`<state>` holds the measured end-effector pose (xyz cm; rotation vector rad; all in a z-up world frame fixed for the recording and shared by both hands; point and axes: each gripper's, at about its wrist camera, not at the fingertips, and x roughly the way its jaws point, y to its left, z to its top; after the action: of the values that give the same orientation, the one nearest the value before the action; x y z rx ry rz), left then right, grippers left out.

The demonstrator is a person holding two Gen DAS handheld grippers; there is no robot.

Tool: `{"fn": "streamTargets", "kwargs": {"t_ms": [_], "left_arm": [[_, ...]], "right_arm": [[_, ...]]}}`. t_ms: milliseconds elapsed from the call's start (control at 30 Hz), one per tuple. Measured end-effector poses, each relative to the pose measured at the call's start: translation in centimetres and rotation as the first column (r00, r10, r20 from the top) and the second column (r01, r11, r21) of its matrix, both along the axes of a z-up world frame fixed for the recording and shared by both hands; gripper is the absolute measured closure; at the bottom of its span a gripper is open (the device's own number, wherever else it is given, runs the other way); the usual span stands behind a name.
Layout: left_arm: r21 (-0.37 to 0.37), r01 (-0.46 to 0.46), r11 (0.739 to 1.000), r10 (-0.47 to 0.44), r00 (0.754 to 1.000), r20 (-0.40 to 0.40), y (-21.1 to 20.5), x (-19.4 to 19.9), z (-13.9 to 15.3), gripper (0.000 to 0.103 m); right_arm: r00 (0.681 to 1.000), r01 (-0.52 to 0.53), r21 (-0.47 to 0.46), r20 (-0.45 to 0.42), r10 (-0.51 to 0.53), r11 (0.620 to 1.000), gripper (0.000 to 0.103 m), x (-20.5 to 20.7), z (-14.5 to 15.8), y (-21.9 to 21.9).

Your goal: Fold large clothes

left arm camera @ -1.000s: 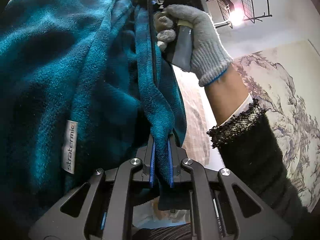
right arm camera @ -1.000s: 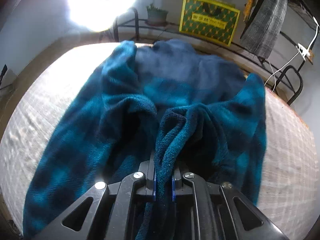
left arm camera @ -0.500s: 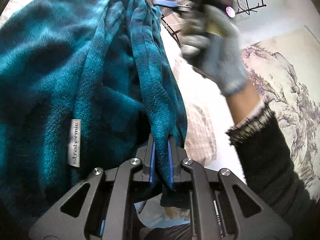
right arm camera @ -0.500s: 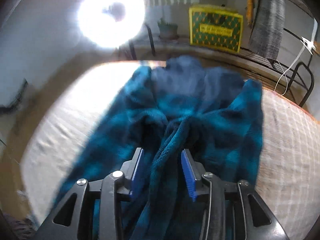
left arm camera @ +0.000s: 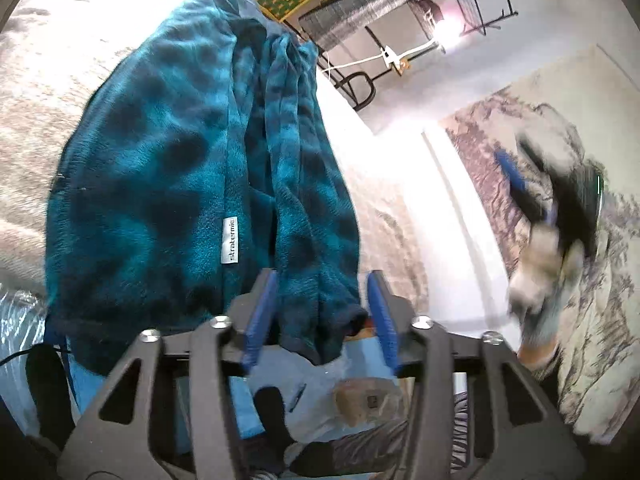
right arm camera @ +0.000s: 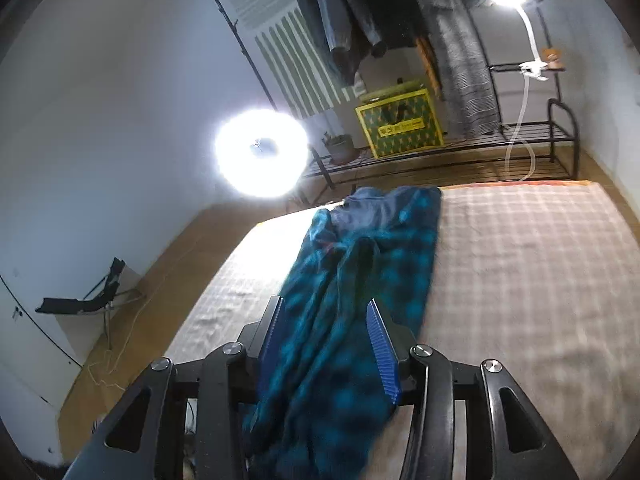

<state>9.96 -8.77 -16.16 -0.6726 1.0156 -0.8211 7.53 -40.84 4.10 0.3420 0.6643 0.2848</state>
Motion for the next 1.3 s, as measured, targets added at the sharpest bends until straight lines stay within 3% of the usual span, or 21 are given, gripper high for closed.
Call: {"fn": "streamTargets", "kwargs": {"t_ms": [133,300,400,467,500,533,733,933,1000,1033,1067,1133,1233,1300], "left_arm": [[0.043,0.012,0.999,-0.014,0.999,0.034,-0.9,-0.3,0.6,0.054],[0.150,0.094,0.984,-0.102,0.994,0.044,-5.2,-1.1,0.2,0.054],[0.296,0.108,0.949,-0.132,0.989,0.062,-8.0,-1.3,-0.5,0.054],[0.352,0.106,0.930,-0.134,0.989,0.058,-8.8,-1.1,-1.6,0.054],[0.362,0.105,0.926,-0.137,0.989,0.064,-8.8,-1.2,-1.8,0.070],[0.383,0.104,0.918,-0.145,0.986,0.079,-8.7,-1.3,-2.2,0.099],[0.357,0.076,0.931,-0.105,0.993,0.060,-5.5,-1.1,-3.3,0.098],[0.338,0.082,0.937,-0.109,0.992,0.061,-5.9,-1.3,-3.4,0.098],[0.331,0.087,0.940,-0.113,0.992,0.061,-6.0,-1.1,-3.4,0.098],[0.327,0.089,0.941,-0.115,0.991,0.062,-6.1,-1.1,-3.2,0.098],[0.322,0.090,0.942,-0.116,0.991,0.063,-6.0,-1.1,-3.0,0.099],[0.300,0.084,0.950,-0.109,0.992,0.068,-5.6,-1.3,-2.2,0.099],[0.248,0.079,0.966,-0.105,0.990,0.091,-4.8,-1.8,-0.7,0.099],[0.280,0.085,0.956,-0.121,0.986,0.112,-5.2,-2.1,-0.7,0.099]], "right_arm": [[0.998,0.027,-0.029,-0.050,-0.029,0.999,0.053,-5.5,-2.7,0.4],[0.981,0.001,-0.080,-0.194,-0.016,0.997,0.055,-7.1,-9.6,2.5],[0.964,-0.008,-0.118,-0.264,-0.023,0.993,0.055,-6.3,-12.7,3.5],[0.956,-0.017,-0.145,-0.292,-0.026,0.989,0.055,-5.7,-14.0,3.8],[0.952,-0.023,-0.129,-0.304,-0.017,0.991,0.055,-5.6,-14.5,3.7],[0.950,-0.027,-0.108,-0.312,-0.008,0.994,0.055,-5.6,-14.8,3.7],[0.932,-0.068,-0.002,-0.358,0.062,0.998,0.053,-5.8,-17.6,4.1],[0.913,-0.100,0.073,-0.389,0.120,0.992,0.051,-4.3,-20.2,5.7],[0.915,-0.102,0.115,-0.380,0.139,0.988,0.056,-3.6,-20.5,6.0],[0.910,-0.111,0.128,-0.387,0.152,0.986,0.077,-3.2,-20.9,6.4],[0.902,-0.121,0.140,-0.399,0.168,0.983,0.087,-2.9,-21.2,6.7],[0.898,-0.119,0.140,-0.407,0.167,0.983,0.091,-3.0,-20.3,7.0],[0.929,-0.121,0.228,-0.316,0.191,0.966,0.092,-4.3,-16.4,6.2],[0.936,-0.126,0.219,-0.298,0.189,0.968,0.092,-4.9,-15.6,6.1]]}}
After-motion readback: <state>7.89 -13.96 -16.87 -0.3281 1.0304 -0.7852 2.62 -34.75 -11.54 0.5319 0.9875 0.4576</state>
